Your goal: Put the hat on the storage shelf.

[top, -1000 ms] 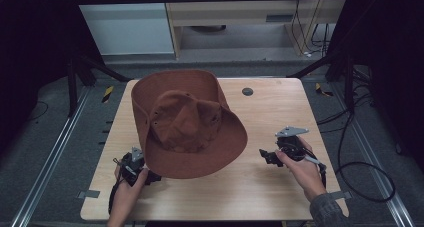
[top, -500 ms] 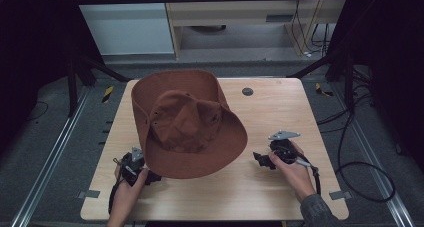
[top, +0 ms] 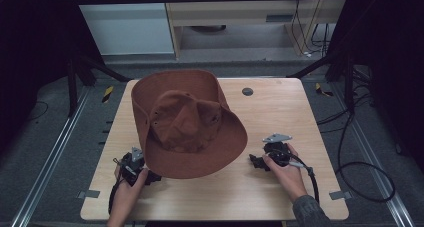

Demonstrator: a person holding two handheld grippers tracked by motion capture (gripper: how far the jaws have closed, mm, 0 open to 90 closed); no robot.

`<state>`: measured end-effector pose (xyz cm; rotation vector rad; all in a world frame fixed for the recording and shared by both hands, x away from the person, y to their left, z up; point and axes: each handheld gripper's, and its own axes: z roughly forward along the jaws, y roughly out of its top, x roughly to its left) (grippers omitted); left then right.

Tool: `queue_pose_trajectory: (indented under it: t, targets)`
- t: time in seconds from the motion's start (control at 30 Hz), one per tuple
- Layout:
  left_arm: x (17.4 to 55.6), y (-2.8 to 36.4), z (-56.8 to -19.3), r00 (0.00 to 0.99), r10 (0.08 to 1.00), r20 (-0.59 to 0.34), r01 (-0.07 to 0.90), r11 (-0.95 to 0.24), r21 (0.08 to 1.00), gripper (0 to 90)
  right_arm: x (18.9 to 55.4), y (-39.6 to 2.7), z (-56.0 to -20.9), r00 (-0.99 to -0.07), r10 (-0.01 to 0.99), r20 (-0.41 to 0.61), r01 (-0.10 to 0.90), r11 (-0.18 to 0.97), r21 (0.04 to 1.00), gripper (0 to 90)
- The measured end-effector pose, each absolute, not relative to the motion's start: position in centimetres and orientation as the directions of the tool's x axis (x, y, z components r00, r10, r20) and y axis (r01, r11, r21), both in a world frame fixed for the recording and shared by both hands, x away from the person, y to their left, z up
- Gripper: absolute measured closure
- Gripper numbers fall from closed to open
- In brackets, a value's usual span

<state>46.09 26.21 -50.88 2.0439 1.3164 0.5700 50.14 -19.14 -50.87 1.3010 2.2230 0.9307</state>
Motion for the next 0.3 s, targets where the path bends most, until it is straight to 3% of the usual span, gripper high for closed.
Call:
queue_pose_trajectory:
  t: [0.3]
  targets:
    - [46.10,26.20,-50.88,0.406,0.914,0.019,0.640,-0.299,0.708,0.0,50.33,-18.56,-51.21,-0.472,0.881,-0.010,0.606,0.333,0.723,1.1]
